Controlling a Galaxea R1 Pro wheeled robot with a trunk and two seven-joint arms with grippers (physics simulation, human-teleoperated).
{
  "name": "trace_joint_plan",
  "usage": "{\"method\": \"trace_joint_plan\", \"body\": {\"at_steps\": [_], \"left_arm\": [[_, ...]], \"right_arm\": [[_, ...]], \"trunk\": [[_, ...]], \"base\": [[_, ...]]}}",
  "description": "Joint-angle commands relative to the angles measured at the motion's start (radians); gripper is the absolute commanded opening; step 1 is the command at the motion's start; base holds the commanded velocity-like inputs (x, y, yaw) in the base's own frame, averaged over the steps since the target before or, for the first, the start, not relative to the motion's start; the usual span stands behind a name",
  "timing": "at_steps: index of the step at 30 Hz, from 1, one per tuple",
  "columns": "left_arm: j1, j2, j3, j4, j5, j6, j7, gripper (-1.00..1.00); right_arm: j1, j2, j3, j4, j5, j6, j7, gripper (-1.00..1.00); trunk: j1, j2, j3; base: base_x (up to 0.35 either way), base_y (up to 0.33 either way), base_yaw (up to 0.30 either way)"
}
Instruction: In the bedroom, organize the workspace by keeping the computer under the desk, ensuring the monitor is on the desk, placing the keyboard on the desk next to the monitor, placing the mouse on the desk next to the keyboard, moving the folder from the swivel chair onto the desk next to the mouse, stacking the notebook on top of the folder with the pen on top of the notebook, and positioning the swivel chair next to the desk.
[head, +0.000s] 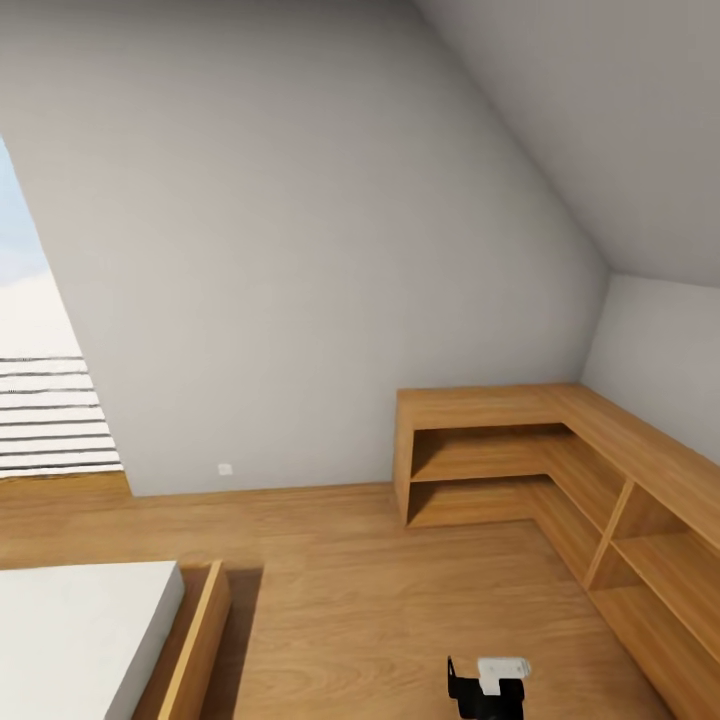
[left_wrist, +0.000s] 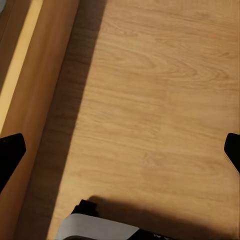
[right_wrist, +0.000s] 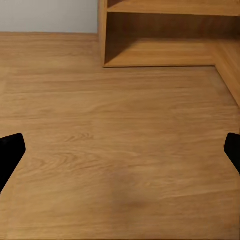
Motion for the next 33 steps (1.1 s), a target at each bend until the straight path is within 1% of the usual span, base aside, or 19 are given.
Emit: {"method": "trace_joint_plan", "body": {"at_steps": [1,23,27,33], "left_arm": [[-0.001,0.001,-0.008,0.0,0.007,-0.004,0.006,1.0],[-0.001,0.001,-0.007,0.0,0.007,-0.005,0.006,1.0],[-0.001,0.002,-0.007,0.0,0.007,-0.004,0.006,1.0],[-0.001,0.002,-0.007,0.0,0.008,-0.004,0.007,1.0]], "right_arm": [[-0.001,0.001,0.009,0.002,-0.004,-0.002,-0.005,1.0],[-0.001,0.001,0.009,0.002,-0.004,-0.002,-0.005,1.0],[-0.001,0.001,0.009,0.002,-0.004,-0.005,-0.003,1.0],[-0.001,0.002,0.009,0.002,-0.006,-0.006,0.006,1.0]], "trunk": [[0.001,-0.001,0.0],[0.001,-0.001,0.0],[0.001,-0.001,0.003],[0.001,-0.001,0.007]], "base": [[0.328,0.0,0.0],[0.328,0.0,0.0],[0.328,0.0,-0.1],[0.305,0.0,-0.207]]}}
